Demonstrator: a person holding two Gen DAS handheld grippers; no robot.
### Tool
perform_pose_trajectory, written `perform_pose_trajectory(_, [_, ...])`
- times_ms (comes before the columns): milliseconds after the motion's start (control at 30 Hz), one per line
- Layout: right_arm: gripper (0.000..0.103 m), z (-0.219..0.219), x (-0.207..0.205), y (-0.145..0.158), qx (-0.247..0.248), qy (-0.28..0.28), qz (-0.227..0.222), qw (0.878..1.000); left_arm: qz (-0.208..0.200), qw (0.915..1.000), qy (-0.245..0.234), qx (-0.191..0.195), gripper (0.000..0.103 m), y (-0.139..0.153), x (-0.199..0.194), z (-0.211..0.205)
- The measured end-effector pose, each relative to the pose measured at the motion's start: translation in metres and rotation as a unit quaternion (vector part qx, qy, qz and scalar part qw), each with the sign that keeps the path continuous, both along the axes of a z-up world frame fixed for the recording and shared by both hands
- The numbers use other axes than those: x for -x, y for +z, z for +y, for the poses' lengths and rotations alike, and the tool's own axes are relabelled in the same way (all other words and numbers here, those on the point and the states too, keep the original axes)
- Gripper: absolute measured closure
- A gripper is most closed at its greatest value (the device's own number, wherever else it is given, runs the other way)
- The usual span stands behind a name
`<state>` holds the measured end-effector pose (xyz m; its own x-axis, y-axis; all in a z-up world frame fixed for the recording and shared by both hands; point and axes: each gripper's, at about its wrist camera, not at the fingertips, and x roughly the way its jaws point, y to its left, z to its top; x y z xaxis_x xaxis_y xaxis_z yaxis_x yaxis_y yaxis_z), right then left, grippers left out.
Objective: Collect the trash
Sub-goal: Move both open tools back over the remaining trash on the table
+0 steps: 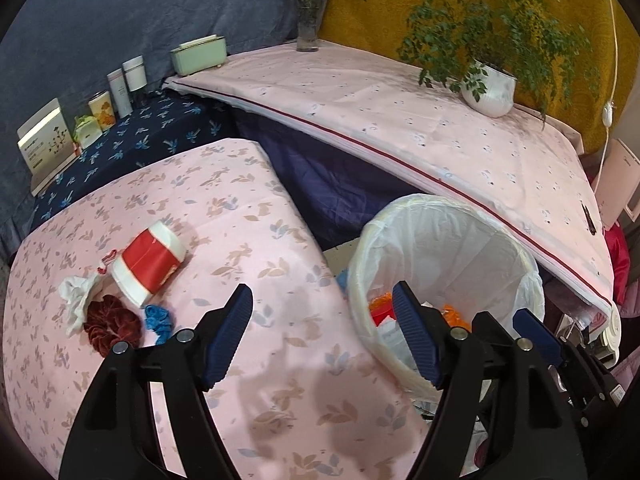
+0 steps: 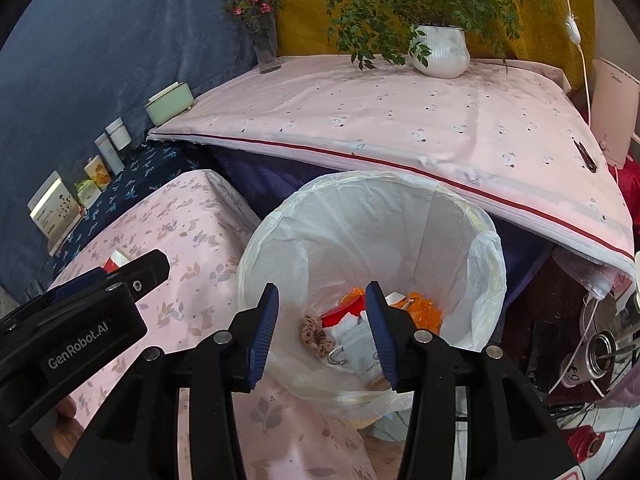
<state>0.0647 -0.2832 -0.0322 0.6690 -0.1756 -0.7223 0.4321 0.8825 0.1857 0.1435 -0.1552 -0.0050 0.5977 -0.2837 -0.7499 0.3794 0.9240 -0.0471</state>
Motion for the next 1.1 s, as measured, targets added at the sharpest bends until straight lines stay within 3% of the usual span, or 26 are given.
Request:
perform_pose_trajectory(533, [0.059, 0.083, -0.027, 0.013, 0.033, 0.077, 0.006, 0.997, -0.002, 0.9966, 0.080, 0.016, 0.034, 0.002, -0.015, 0.095])
perform_pose_trajectory(1100, [0.058, 0.175, -0.059, 0.001, 0.047, 0.155, 0.026, 0.986, 0.015, 0.9866, 0.161, 0.022, 0.034, -0.019, -0.030, 0.198])
